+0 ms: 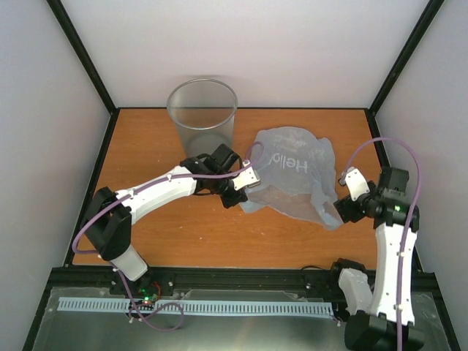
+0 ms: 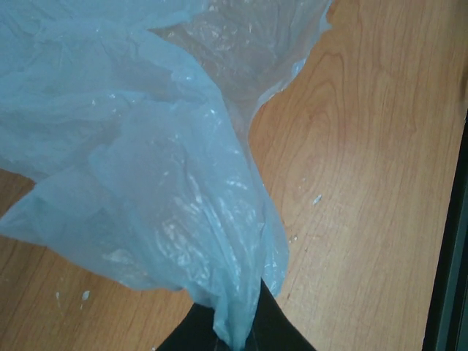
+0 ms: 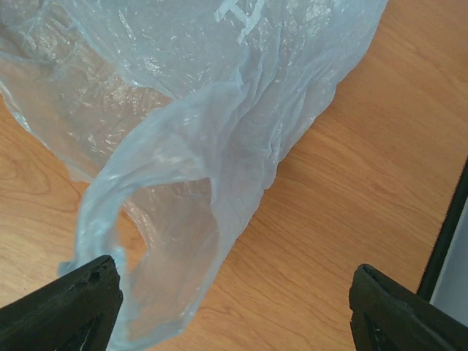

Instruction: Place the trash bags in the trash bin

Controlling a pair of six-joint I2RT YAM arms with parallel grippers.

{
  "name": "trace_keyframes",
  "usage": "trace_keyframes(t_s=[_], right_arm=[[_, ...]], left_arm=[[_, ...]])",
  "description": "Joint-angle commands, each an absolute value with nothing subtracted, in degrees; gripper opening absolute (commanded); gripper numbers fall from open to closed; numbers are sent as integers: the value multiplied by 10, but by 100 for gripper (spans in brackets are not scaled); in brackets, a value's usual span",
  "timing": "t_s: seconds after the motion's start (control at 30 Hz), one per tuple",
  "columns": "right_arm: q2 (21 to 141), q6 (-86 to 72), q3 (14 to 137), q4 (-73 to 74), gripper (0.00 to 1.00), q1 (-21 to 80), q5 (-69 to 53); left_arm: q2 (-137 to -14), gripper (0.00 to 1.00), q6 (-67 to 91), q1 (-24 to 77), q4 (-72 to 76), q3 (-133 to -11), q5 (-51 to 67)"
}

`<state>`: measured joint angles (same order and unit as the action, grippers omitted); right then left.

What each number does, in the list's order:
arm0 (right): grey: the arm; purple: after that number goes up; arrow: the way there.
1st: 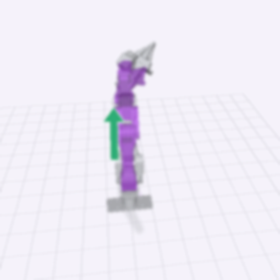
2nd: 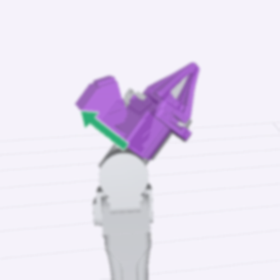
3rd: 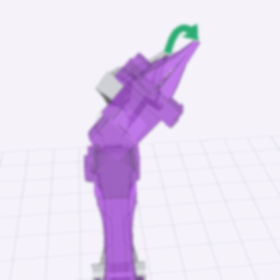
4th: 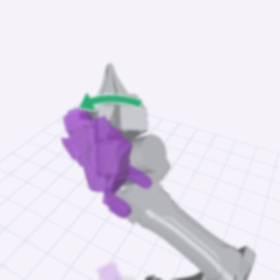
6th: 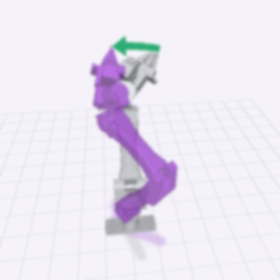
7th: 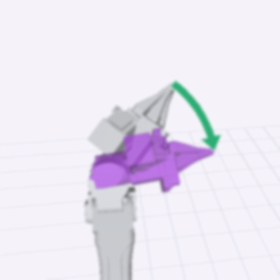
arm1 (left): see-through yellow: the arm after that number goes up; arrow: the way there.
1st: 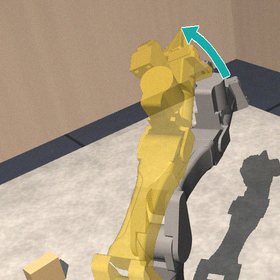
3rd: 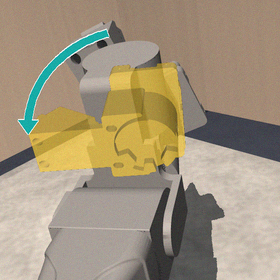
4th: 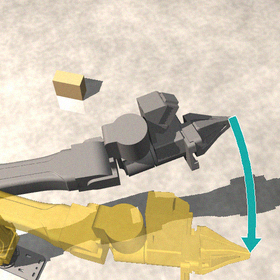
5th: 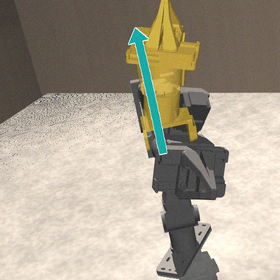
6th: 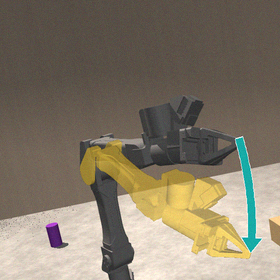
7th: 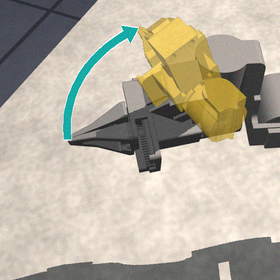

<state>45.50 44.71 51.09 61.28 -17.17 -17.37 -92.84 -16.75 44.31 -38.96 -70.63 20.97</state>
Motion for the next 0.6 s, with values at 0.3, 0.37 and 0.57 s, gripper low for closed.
trace_keyframes(t_s=[0.3, 0.37, 0.57], right_arm=[[641, 503, 602, 785, 88, -108, -242], [642, 480, 587, 786, 86, -58, -207], [653, 379, 518, 676, 82, 35, -66]], left_arm=[[-942, 1, -125, 439, -365, -746, 249], [-945, 1, -125, 439, -365, -746, 250], [-945, 1, -125, 439, -365, -744, 252]])
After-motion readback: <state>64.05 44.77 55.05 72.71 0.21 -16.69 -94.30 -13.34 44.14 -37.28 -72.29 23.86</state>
